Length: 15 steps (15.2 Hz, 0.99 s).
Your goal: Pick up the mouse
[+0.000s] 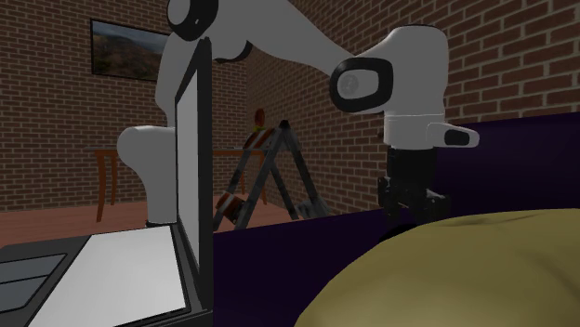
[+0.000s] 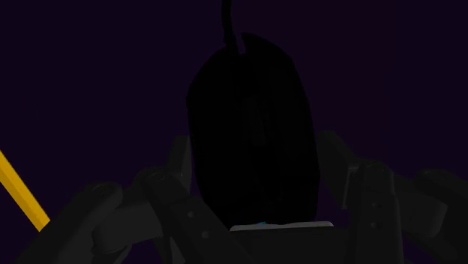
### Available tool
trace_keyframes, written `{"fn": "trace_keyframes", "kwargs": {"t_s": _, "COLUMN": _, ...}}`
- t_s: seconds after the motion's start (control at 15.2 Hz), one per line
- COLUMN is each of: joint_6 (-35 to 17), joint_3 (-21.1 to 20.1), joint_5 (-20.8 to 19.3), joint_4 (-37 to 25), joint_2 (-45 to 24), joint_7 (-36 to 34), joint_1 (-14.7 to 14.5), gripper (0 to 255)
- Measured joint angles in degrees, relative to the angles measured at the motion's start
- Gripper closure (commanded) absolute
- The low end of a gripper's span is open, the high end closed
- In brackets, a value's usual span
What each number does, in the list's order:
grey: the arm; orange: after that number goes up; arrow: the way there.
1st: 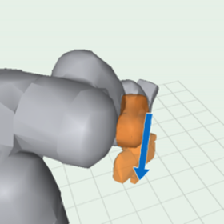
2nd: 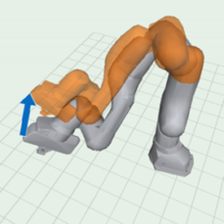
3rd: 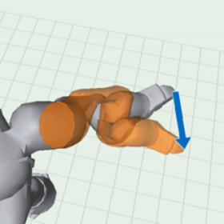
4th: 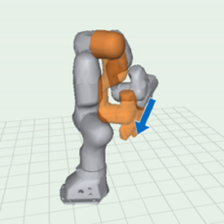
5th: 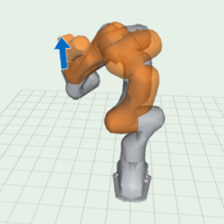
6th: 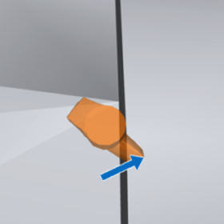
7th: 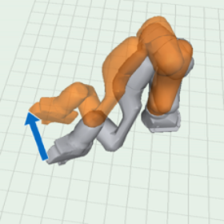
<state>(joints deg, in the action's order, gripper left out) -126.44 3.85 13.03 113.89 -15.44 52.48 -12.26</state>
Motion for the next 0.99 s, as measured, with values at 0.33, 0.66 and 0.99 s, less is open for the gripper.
{"fn": "trace_keyframes", "kwargs": {"t_s": 0.33, "joint_6": -0.1, "joint_3": 0.0, "joint_5": 0.0, "joint_4": 0.0, "joint_2": 0.0, "joint_7": 0.1, "joint_1": 0.0, "gripper": 255}}
{"fn": "trace_keyframes", "kwargs": {"t_s": 0.66, "joint_6": 0.2, "joint_3": 0.0, "joint_5": 0.0, "joint_4": 0.0, "joint_2": 0.2, "joint_7": 0.0, "joint_1": 0.0, "gripper": 255}}
{"fn": "trace_keyframes", "kwargs": {"t_s": 0.99, "joint_6": 3.1, "joint_3": 0.2, "joint_5": -0.6, "joint_4": -1.2, "joint_2": 1.9, "joint_7": -0.7, "joint_1": 0.0, "gripper": 255}}
